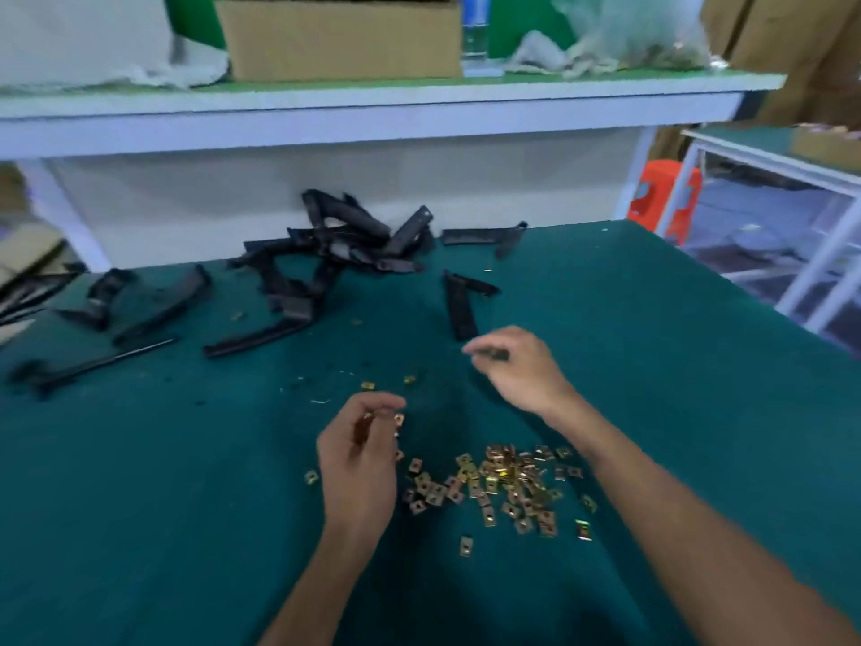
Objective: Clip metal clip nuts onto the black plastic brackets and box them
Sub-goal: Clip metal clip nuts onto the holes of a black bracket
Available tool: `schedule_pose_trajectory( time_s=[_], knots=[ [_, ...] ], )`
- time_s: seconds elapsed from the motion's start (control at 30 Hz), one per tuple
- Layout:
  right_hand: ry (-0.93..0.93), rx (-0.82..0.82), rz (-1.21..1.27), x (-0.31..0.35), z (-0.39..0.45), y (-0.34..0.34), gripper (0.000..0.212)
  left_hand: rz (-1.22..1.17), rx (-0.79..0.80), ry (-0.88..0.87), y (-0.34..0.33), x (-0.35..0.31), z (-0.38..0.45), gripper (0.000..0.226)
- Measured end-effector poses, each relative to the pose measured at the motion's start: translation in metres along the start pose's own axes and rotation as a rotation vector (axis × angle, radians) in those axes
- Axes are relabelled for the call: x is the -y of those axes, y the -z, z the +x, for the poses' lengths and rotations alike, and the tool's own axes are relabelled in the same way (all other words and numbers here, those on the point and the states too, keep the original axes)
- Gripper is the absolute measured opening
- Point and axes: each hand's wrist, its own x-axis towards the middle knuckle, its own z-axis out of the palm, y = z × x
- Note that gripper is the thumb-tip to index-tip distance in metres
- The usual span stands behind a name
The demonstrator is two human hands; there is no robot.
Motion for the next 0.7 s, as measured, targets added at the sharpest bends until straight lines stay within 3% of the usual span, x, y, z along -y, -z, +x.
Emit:
schedule_pose_trajectory(
  time_s=[0.13, 0.23, 0.33, 0.53, 0.6, 0.7],
  knots=[
    [-0.104, -0.067, -0.016, 0.004, 0.062, -0.042, 0.028, 0.061, 0.078, -0.060, -0.003, -0.004, -0.001, 0.023],
    [-0.110, -0.039, -0.249, -0.003, 0.078, -0.054, 0.033, 0.135, 0.104, -0.061, -0.002, -0.003, -0.001, 0.038],
    [0.000, -0.105, -0.317, -0.004, 0.071, -0.051, 0.041, 0.112, 0.078, -0.064, -0.002, 0.001, 0.001, 0.038],
    [0.365, -0.221, -0.633, 0.042, 0.011, -0.039, 0.030, 0.054, -0.002, -0.030, -0.005, 0.002, 0.007, 0.023],
    [0.430, -0.200, -0.673, 0.062, -0.021, -0.039, 0.036, -0.001, -0.005, 0.005, -0.005, -0.001, 0.008, 0.017],
    [0.589, -0.185, -0.737, 0.078, -0.062, -0.042, 0.037, -0.175, 0.006, 0.104, -0.003, -0.006, 0.011, 0.031]
  ],
)
